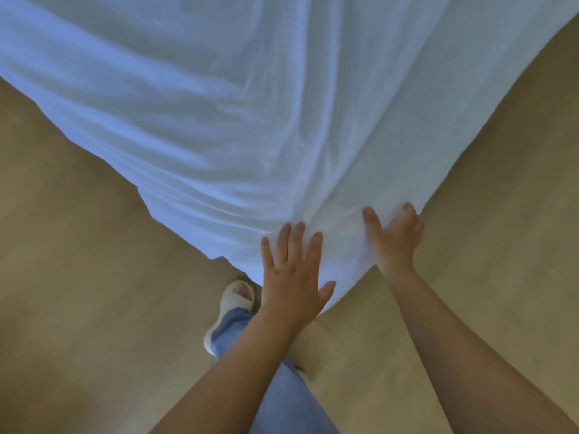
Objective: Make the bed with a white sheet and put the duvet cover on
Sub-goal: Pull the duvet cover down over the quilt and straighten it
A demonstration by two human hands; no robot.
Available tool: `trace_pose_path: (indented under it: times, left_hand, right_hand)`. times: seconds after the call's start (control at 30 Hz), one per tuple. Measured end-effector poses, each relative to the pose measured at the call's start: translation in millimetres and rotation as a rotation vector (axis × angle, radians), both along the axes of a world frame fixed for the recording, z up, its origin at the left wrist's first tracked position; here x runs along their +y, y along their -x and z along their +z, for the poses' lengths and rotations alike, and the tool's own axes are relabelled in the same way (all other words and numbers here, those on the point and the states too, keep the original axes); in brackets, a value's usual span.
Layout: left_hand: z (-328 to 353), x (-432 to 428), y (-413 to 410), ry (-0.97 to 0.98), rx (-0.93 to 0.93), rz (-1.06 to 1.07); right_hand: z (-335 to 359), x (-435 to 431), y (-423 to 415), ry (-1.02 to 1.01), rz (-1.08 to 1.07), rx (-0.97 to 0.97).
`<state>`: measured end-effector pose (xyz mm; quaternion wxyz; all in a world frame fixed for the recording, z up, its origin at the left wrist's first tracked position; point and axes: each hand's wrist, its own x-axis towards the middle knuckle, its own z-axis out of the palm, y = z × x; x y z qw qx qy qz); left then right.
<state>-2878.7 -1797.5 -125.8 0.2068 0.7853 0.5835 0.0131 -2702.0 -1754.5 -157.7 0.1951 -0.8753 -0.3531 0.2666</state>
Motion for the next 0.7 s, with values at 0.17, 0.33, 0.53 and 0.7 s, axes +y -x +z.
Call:
trace_pose_path:
  times: [0.17, 0.33, 0.53, 0.7]
  left_hand:
    - [-24.3, -2.5, -24.1, 0.145, 0.156, 0.030]
    - [-28.0, 1.3, -54.2, 0.090, 0.166, 0.142]
    - [-34.6, 34.8, -105.0, -0.098, 0.310, 0.101]
    - [-38.7, 52.0, -118.3, -0.038, 0.320, -0.055]
  right_hand:
    - [-18.2, 19.1, -12.0, -0.118, -0.298, 0.417]
    - [-21.5, 27.7, -28.2, -0.097, -0.420, 0.602]
    - [-23.0, 39.7, -54.6, -0.054, -0.083, 0.480]
    - [-17.1, -7.6, -83.2, -0.193, 0.100, 0.320]
